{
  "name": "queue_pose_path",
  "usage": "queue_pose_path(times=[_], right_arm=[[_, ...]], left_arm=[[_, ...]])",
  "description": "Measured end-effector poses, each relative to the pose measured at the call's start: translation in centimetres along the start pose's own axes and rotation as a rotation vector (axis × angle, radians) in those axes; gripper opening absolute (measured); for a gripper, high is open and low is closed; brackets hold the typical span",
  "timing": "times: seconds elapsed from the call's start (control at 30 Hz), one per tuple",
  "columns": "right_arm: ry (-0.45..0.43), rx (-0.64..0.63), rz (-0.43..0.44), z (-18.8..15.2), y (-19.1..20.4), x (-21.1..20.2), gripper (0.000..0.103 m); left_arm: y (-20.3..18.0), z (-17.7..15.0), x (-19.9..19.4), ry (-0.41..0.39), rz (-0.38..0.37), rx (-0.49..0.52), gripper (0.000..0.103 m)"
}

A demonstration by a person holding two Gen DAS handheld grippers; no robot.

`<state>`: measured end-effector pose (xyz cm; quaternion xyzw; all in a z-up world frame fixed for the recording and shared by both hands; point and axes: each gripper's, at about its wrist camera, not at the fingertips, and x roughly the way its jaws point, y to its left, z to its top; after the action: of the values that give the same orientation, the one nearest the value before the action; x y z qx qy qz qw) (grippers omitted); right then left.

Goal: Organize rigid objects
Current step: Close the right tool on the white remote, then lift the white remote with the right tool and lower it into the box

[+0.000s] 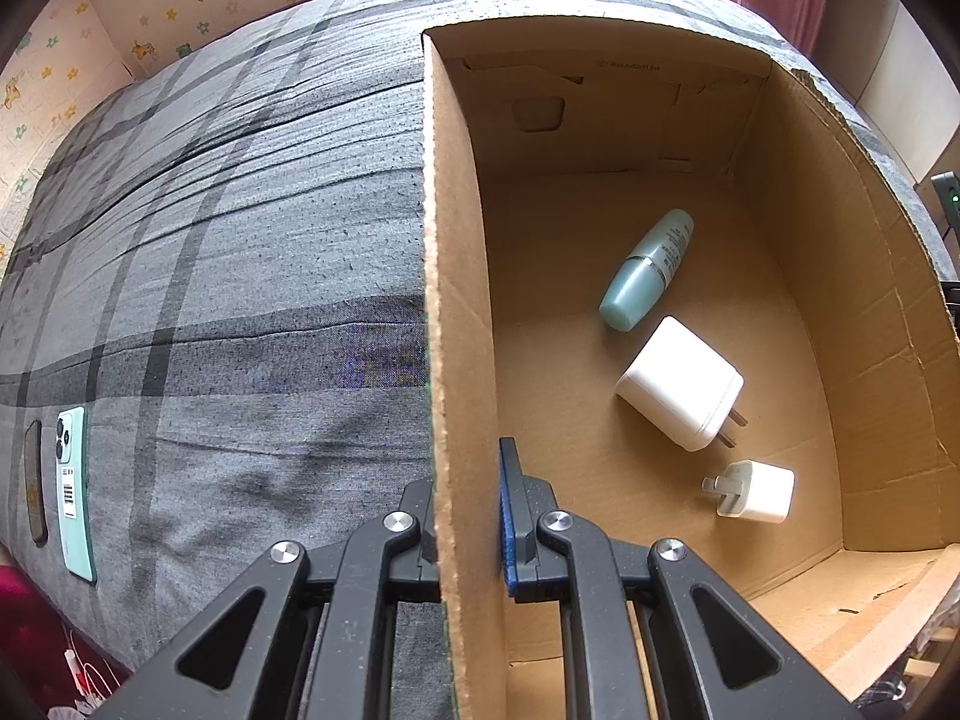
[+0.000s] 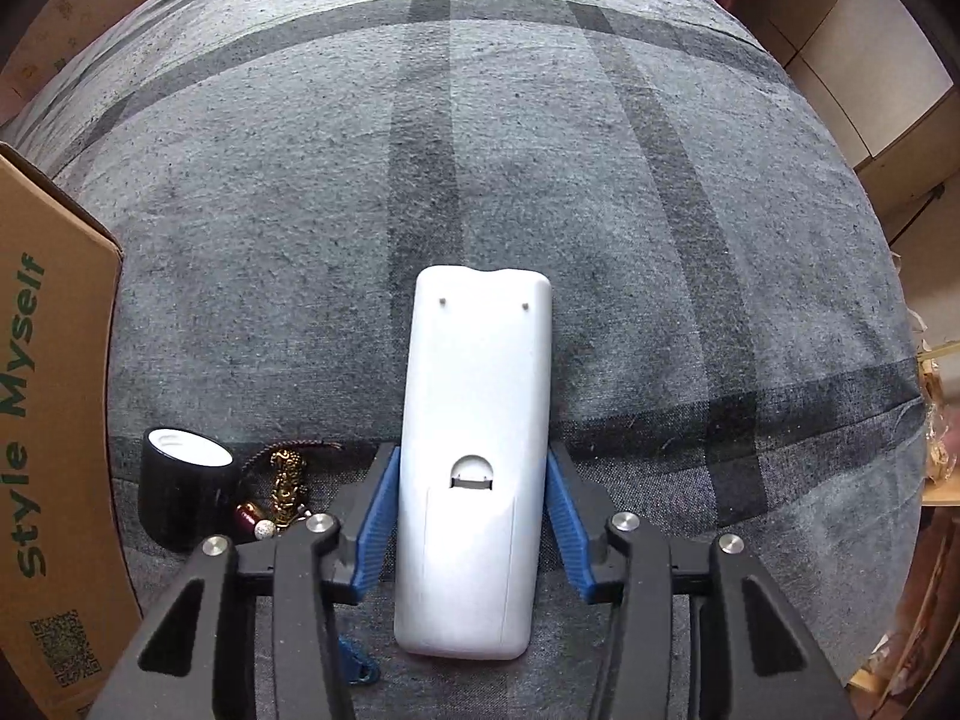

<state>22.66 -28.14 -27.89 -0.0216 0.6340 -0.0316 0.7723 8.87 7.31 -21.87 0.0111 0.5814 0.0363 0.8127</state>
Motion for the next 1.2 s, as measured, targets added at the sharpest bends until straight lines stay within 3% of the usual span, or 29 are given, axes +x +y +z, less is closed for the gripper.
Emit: queue_pose_path(times=[0.57, 1.2], right_arm=[[-0.031, -0.007, -0.006, -1.6, 0.7, -4.3, 0.049], [-0.163, -0.113, 0.03, -0.9, 4.7, -12.8, 0.049]], left_arm=[[-0.1, -0.2, -0.2, -0.005, -0.002, 0.0, 0.012], [-0.2, -0.2, -0.2, -0.01, -0.008, 0.003, 0.012]])
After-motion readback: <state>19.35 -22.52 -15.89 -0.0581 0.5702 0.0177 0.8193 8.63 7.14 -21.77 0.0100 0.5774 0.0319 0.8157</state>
